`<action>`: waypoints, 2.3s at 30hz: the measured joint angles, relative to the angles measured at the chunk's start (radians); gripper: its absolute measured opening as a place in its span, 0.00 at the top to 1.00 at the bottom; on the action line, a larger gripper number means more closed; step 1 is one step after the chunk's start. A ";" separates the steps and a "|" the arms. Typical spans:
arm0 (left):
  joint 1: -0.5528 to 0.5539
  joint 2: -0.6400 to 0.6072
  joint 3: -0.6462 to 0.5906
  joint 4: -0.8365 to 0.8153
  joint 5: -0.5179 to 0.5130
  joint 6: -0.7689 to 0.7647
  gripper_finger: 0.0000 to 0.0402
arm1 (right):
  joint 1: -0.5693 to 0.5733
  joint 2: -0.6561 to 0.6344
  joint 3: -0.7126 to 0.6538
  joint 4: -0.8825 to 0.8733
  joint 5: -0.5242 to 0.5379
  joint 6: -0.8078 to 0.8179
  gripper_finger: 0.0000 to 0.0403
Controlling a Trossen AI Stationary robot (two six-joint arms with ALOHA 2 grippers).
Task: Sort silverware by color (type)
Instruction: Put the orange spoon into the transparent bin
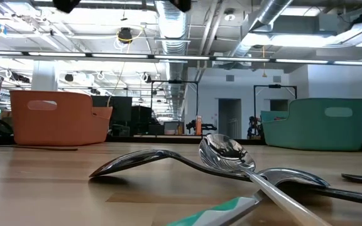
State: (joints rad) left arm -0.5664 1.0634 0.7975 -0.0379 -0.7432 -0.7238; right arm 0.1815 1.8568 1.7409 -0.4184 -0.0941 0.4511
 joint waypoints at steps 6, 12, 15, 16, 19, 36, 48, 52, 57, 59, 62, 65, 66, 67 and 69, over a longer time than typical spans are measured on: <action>0.008 -0.001 0.000 0.154 -0.026 0.189 0.59 | -0.036 0.000 0.001 0.134 -0.128 -0.056 0.96; 0.008 -0.001 0.000 0.219 -0.020 0.272 0.74 | -0.071 0.000 0.001 0.176 -0.254 -0.080 0.96; 0.009 -0.002 0.000 0.220 -0.007 0.275 0.90 | -0.094 -0.008 0.000 0.169 -0.304 -0.107 0.96; 0.009 -0.003 0.000 0.220 0.012 0.276 0.95 | -0.102 -0.016 -0.001 0.158 -0.317 -0.116 0.96; 0.008 -0.005 0.001 0.215 0.029 0.268 0.99 | -0.124 -0.038 0.000 0.158 -0.334 -0.112 0.95; 0.054 -0.051 0.000 0.144 -0.056 0.093 1.00 | -0.252 -0.099 0.002 0.015 -0.356 -0.246 0.92; 0.056 -0.050 0.000 -0.043 -0.067 -0.131 1.00 | -0.304 -0.018 -0.129 -0.202 -0.196 -0.247 0.86; 0.056 -0.050 0.000 -0.172 -0.069 -0.261 1.00 | -0.230 0.048 -0.161 -0.172 -0.197 -0.309 0.79; 0.056 -0.050 0.000 -0.316 0.045 -0.374 1.00 | -0.122 0.146 -0.146 -0.070 -0.171 -0.377 0.67; 0.055 -0.049 0.000 -0.361 0.147 -0.386 1.00 | -0.091 0.175 -0.133 -0.036 -0.126 -0.362 0.63; 0.038 -0.047 0.000 -0.413 0.337 -0.381 1.00 | -0.049 0.227 -0.101 -0.004 -0.051 -0.265 0.58; 0.008 -0.031 0.000 -0.437 0.415 -0.341 1.00 | -0.015 0.262 -0.088 -0.035 0.016 -0.109 0.57; -0.008 -0.029 0.000 -0.457 0.424 -0.325 1.00 | -0.006 0.274 -0.067 -0.028 0.037 -0.037 0.57; -0.024 -0.028 -0.001 -0.476 0.422 -0.310 0.99 | 0.002 0.278 -0.060 -0.059 0.064 0.041 0.57; -0.043 -0.018 0.002 -0.483 0.410 -0.288 0.97 | 0.020 0.288 -0.046 -0.226 0.108 0.219 0.57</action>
State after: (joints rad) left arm -0.6093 1.0451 0.7991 -0.5211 -0.3329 -1.0118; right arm 0.2016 2.1448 1.6944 -0.6447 0.0142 0.6701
